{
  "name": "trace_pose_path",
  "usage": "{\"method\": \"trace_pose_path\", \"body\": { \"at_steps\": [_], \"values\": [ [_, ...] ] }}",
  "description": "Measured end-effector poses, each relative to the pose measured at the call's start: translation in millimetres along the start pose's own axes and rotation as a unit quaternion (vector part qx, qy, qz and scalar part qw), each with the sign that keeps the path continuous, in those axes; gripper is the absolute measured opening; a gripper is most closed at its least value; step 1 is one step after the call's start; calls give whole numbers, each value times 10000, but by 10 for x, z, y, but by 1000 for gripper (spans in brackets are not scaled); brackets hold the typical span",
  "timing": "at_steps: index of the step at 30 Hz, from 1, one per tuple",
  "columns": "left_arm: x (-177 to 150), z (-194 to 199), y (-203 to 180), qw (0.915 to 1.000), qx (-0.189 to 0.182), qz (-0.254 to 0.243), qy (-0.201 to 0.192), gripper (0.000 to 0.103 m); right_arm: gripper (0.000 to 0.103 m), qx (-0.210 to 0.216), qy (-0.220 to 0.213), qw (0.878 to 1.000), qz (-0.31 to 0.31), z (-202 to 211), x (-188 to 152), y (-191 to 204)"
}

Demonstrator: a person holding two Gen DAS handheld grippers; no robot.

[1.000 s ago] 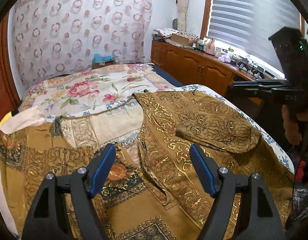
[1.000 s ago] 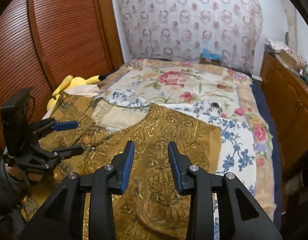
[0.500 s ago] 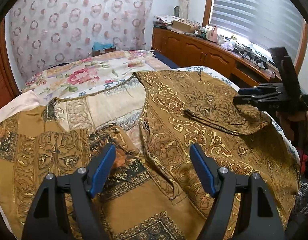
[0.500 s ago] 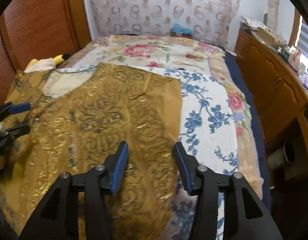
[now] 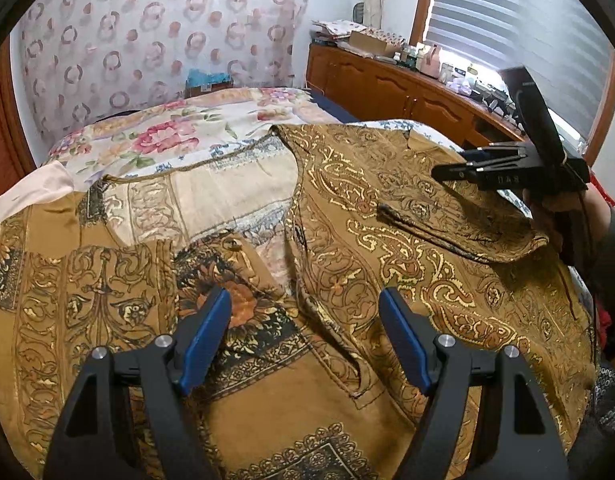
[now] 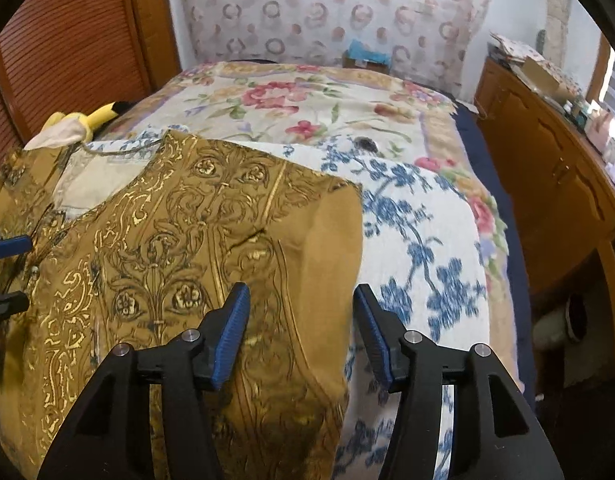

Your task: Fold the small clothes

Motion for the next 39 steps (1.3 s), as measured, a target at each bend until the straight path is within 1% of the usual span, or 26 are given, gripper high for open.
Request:
{"method": "trace_pose_path", "body": {
  "at_steps": [3,6,8,11,13,15,16,18,23,26,30,32,33,35,38,39],
  "values": [
    [-4,-58,-17,9999,31,10,134,77,55,69,-86,9999,48,-29,10,5],
    [9,-70,-35,9998,73,-15,172,77,56,129,-210,9997,25,-26,-24,-15],
    [12,-84,-100,9994,195,-141,230,77,56,141,-318,9994,36,-21,-55,-17],
    [8,-126,-178,9977,442,-377,337,78,56,145,-314,9994,34,-27,-84,-14],
    [13,-119,-170,9978,464,-318,349,78,56,147,-315,9994,30,-25,-84,-20],
    [15,-70,-100,9986,388,-40,364,78,56,154,-310,9994,27,-25,-106,-20],
    [21,-22,-44,9986,342,120,393,78,56,159,-308,9994,23,-24,-115,-22],
    [45,104,59,9984,381,279,299,78,56,166,-304,9994,21,-26,-144,-16],
    [176,550,414,9947,925,442,-51,78,56,167,-305,9994,20,-27,-130,-25],
    [252,824,736,9882,1427,505,-245,78,56,167,-305,9994,19,-26,-137,-27],
    [275,951,1158,9796,1883,636,-301,78,56,170,-307,9994,17,-26,-126,-30],
    [270,963,1370,9755,2066,694,-287,75,56,173,-307,9994,13,-26,-131,-30],
    [265,951,1444,9743,2113,732,-260,70,56,170,-307,9994,17,-27,-125,-29],
    [228,886,1635,9730,2121,893,-163,66,56,171,-306,9994,16,-26,-130,-33],
    [177,787,1760,9724,2092,1035,-72,54,56,173,-307,9994,15,-26,-129,-33],
    [159,747,1790,9736,2039,1029,-66,54,56,171,-307,9994,15,-27,-121,-34]
  ]
}}
Point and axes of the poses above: each gripper's, at about its wrist camera, not at the fingertips, and z roughly against the way its jaws point, y to its left, x to its top, the point moved 3 cm from there along -z, roughly the way its jaws point, and after that the axes turned 6 degrees about -y, right-handed, at the moved point
